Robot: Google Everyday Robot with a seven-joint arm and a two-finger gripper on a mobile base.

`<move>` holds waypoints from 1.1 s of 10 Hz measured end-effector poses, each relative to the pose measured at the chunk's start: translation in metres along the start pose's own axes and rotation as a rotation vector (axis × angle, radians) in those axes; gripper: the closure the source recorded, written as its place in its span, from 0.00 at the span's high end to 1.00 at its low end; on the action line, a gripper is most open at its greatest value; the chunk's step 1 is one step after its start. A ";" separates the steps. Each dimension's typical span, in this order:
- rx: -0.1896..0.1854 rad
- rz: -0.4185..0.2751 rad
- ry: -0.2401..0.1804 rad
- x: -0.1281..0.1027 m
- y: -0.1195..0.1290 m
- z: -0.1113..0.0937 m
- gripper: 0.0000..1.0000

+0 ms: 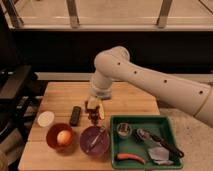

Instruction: Place grapes in paper cup

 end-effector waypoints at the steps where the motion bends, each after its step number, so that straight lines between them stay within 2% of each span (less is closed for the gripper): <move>1: 0.005 -0.028 -0.003 -0.014 -0.012 0.001 0.00; 3: 0.003 -0.079 -0.021 -0.047 -0.038 0.013 0.00; 6: -0.005 -0.159 -0.080 -0.100 -0.069 0.033 0.00; 7: -0.009 -0.195 -0.111 -0.121 -0.078 0.039 0.00; 10: -0.031 -0.279 -0.205 -0.169 -0.090 0.037 0.00; 11: -0.036 -0.296 -0.218 -0.178 -0.090 0.035 0.00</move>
